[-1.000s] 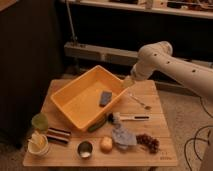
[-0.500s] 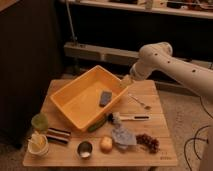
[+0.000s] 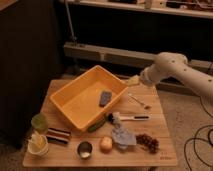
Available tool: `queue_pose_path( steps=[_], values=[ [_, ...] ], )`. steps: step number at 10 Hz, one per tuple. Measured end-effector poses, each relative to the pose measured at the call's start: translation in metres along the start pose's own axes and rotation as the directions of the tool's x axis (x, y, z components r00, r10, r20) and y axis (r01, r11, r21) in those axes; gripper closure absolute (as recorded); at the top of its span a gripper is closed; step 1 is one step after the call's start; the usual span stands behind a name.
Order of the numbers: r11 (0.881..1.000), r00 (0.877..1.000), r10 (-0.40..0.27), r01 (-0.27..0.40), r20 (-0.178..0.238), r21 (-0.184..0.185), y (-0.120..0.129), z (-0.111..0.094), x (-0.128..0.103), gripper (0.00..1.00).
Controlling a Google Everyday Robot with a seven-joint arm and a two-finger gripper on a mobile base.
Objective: Place fork in plastic cup
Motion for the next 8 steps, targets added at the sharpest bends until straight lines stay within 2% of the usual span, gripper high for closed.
queue_pose_path(
  steps=[1,2,4,6,8],
  values=[
    [0.998,0.998,0.055,-0.055,0.006,0.024,-0.015,-0.005,0.009,0.2],
    [0.99,0.992,0.123,-0.124,0.012,0.062,-0.04,-0.009,0.02,0.2],
    [0.974,0.978,0.21,-0.21,0.008,0.086,-0.066,-0.001,0.037,0.2],
    [0.944,0.944,0.329,-0.329,-0.004,0.039,-0.089,0.024,0.054,0.2],
    [0.892,0.894,0.448,-0.448,-0.014,-0.065,-0.11,0.048,0.068,0.2]
  ],
)
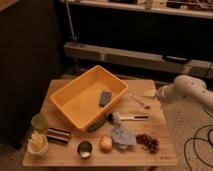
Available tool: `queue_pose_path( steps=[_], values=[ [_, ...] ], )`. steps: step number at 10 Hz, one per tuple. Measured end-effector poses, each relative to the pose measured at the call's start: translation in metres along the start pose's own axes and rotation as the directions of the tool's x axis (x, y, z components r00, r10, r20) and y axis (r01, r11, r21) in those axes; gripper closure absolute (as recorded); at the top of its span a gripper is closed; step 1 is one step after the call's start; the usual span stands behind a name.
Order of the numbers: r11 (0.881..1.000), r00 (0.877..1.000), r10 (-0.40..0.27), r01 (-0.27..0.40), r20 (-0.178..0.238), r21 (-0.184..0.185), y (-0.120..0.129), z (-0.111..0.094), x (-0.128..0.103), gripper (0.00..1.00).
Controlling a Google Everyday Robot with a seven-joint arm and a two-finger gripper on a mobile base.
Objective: Place fork in plastic cup
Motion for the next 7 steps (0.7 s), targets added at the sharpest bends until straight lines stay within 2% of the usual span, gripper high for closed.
queue_pose_path(
  steps=[1,2,3,5,6,7],
  values=[
    [0.996,0.999,0.054,-0.054,0.004,-0.077,-0.004,0.016,0.002,0.2],
    [0.99,0.996,0.085,-0.083,0.017,-0.118,-0.01,0.021,0.001,0.2],
    [0.986,0.995,0.096,-0.091,0.03,-0.14,-0.009,0.027,0.001,0.2],
    [0.983,0.994,0.1,-0.091,0.045,-0.158,-0.003,0.035,0.0,0.2],
    [0.982,0.993,0.109,-0.099,0.054,-0.164,-0.008,0.035,0.0,0.2],
    [0.976,0.993,0.104,-0.09,0.062,-0.199,-0.005,0.038,-0.002,0.2]
  ],
)
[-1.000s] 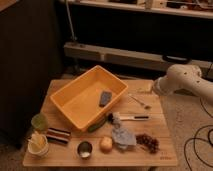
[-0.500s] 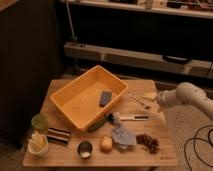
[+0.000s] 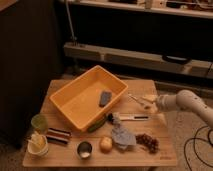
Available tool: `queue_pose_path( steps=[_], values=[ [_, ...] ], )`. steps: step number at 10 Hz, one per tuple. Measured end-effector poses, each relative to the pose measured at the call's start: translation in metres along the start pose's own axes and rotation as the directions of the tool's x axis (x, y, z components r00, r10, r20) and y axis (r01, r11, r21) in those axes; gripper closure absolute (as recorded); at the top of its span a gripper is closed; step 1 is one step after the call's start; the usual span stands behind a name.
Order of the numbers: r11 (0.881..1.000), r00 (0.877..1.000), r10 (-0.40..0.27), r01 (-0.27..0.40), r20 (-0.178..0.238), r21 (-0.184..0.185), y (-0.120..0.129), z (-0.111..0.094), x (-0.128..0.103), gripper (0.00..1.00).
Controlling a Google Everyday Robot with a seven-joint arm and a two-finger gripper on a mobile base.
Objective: Place fork in plastic cup
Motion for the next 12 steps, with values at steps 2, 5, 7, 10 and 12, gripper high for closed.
queue_pose_path(
  steps=[2,5,7,10,12],
  values=[
    [1.0,1.0,0.004,-0.004,0.002,-0.012,0.001,0.0,-0.003,0.2],
    [1.0,1.0,0.015,-0.014,0.009,-0.006,0.002,-0.002,-0.007,0.2],
    [1.0,0.999,0.029,-0.029,0.023,-0.005,-0.001,-0.011,-0.012,0.2],
    [0.998,0.999,0.049,-0.049,0.007,-0.044,-0.003,-0.014,-0.014,0.2],
    [0.996,0.998,0.06,-0.062,-0.028,-0.071,-0.005,-0.007,-0.012,0.2]
  ],
)
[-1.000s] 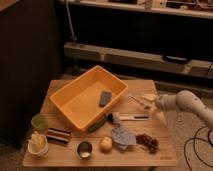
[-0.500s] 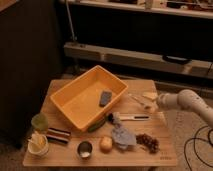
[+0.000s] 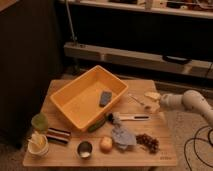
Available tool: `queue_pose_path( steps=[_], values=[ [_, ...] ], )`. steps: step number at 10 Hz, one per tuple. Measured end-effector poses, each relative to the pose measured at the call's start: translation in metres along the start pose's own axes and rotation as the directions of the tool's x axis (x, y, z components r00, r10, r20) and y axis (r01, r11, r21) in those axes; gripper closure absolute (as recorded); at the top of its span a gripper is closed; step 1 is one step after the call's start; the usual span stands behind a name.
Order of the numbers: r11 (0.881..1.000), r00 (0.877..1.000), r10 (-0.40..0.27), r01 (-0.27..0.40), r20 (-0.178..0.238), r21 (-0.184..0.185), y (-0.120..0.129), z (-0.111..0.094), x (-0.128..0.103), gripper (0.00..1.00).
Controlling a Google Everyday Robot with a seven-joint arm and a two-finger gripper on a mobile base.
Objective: Place fork in plastic cup
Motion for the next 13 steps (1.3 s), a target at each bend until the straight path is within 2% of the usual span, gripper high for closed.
queue_pose_path(
  steps=[2,5,8,10,11,13],
  values=[
    [1.0,0.999,0.0,0.0,-0.036,0.0,0.004,0.01,0.002,0.2],
    [1.0,0.998,-0.002,0.002,-0.06,0.001,0.006,0.017,0.003,0.2],
    [1.0,0.997,-0.022,0.021,-0.072,-0.014,0.012,0.027,0.005,0.2],
    [1.0,0.998,-0.027,0.026,-0.063,-0.017,0.012,0.029,0.003,0.22],
    [1.0,0.998,-0.029,0.029,-0.056,-0.006,0.013,0.029,0.001,0.29],
    [0.998,0.999,-0.03,0.032,-0.044,0.048,0.014,0.03,-0.003,0.48]
  ],
)
